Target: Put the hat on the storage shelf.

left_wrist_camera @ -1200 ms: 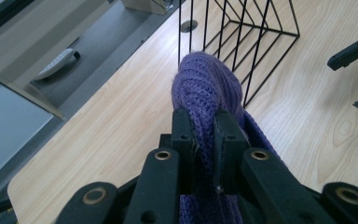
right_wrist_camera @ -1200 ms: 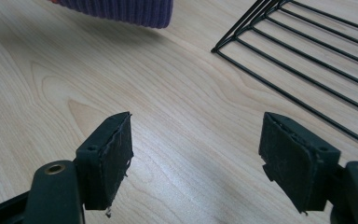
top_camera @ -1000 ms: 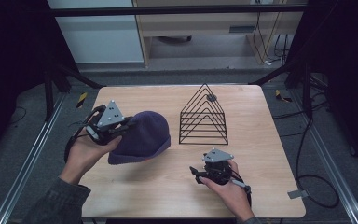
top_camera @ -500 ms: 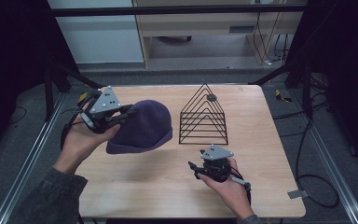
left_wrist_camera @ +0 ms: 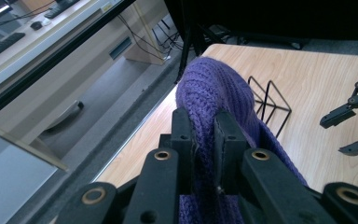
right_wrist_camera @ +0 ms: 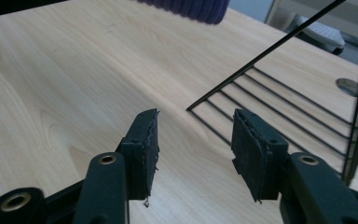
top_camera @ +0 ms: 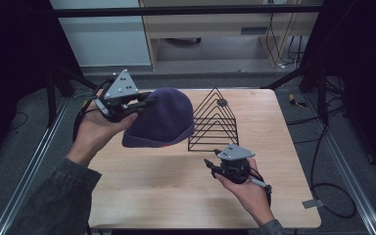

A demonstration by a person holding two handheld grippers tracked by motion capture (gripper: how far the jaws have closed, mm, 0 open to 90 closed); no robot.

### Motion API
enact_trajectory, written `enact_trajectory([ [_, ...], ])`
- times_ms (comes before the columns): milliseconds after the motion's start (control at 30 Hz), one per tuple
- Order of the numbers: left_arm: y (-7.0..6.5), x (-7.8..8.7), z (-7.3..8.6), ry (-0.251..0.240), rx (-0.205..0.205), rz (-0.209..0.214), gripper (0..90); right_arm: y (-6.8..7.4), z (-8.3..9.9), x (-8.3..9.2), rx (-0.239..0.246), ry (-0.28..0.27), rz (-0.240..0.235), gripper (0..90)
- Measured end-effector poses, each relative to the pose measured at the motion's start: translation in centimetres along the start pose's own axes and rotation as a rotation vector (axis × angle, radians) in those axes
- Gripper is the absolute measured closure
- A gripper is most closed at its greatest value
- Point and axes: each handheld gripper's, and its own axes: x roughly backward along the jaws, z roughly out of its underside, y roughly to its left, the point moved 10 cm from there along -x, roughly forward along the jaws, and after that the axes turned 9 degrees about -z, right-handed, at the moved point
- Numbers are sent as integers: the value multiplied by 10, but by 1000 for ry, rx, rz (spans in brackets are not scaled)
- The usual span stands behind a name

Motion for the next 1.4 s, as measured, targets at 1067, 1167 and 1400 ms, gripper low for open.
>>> enact_trajectory([
  [1067, -3, -13, -49, -86, -8, 28, 808, -34, -26, 36, -19, -57, 28, 573],
  [1167, -3, -17, -56, -98, -1, 36, 808, -41, -31, 42, -28, -72, 41, 573],
  [1400, -2, -23, -69, -126, 7, 50, 808, -61, -55, 56, -30, -110, 57, 571],
])
